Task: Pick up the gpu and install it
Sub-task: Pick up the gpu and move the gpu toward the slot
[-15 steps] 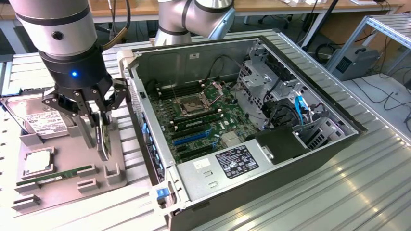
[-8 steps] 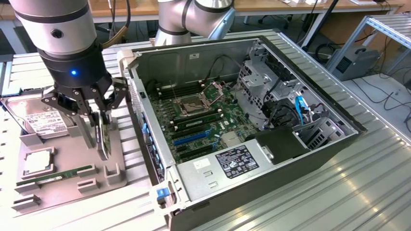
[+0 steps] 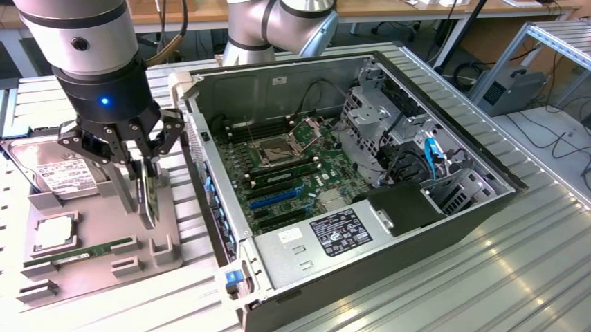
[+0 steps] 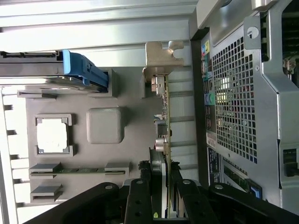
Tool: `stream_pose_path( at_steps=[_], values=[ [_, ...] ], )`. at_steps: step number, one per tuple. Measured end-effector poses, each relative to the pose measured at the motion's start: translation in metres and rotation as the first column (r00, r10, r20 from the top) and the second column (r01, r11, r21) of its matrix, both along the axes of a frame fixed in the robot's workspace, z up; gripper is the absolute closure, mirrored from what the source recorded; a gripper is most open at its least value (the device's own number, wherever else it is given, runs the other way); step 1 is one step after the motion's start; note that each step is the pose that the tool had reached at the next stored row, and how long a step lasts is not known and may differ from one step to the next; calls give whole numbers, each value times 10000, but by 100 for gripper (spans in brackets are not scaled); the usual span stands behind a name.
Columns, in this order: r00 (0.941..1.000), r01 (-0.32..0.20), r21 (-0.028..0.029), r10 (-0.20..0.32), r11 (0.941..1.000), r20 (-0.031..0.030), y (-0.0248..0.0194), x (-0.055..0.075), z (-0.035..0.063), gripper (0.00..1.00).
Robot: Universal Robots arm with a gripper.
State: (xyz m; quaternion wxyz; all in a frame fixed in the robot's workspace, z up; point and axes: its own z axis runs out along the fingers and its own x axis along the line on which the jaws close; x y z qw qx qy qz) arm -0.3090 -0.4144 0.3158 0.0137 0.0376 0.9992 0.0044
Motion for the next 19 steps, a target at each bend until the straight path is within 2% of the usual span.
stream_pose_path(
  at_steps=[19],
  values=[
    [10000,0,0,0,10000,0,0,0,88,73]
  ],
)
